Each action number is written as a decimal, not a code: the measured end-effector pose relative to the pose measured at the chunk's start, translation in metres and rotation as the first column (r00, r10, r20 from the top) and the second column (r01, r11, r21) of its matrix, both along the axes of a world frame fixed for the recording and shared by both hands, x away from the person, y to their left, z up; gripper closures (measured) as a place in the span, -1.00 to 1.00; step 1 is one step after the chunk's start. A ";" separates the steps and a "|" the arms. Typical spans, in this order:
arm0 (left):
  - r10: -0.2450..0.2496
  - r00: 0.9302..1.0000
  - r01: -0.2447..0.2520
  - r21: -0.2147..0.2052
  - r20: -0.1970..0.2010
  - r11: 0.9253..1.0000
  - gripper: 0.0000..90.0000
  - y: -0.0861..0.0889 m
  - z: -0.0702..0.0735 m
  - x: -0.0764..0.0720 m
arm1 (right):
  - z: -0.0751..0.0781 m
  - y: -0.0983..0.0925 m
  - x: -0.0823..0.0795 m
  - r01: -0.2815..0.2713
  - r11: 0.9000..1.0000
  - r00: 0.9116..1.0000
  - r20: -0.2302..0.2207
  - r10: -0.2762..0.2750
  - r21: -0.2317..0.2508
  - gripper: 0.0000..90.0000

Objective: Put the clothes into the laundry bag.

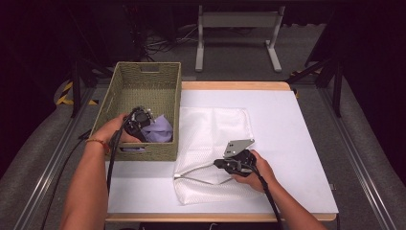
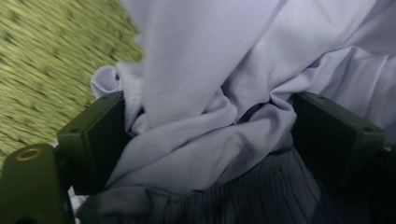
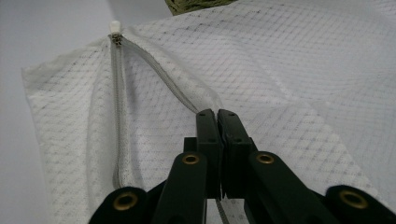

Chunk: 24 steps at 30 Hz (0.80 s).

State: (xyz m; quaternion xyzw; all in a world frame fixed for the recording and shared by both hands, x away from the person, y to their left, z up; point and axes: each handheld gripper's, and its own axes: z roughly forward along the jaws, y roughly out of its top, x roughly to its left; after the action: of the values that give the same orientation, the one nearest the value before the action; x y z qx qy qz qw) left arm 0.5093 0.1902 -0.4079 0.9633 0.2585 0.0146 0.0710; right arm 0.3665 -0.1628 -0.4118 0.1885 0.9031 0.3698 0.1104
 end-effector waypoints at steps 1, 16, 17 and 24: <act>0.003 1.000 -0.003 -0.003 -0.004 1.000 -0.63 0.000 0.000 0.001 | 0.000 0.000 0.000 0.001 1.000 1.000 0.001 -0.001 -0.001 0.96; -0.086 0.988 0.079 0.054 0.126 0.995 0.74 -0.002 0.012 -0.006 | 0.001 -0.001 -0.001 0.011 1.000 1.000 0.006 -0.011 -0.009 0.96; -0.075 0.982 0.068 0.046 0.174 0.997 0.76 -0.001 0.015 -0.007 | 0.001 -0.001 -0.001 0.011 1.000 1.000 0.009 -0.011 -0.010 0.96; -0.019 0.937 0.072 -0.140 0.349 0.987 0.78 0.011 0.036 -0.017 | 0.001 -0.002 -0.001 0.021 1.000 1.000 0.020 -0.021 0.001 0.96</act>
State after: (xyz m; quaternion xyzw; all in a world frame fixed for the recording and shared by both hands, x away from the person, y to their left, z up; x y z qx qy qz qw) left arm 0.4918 0.2012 -0.3721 0.9432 0.2200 0.1628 0.1884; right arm 0.3658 -0.1647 -0.4106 0.1940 0.8998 0.3709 0.1233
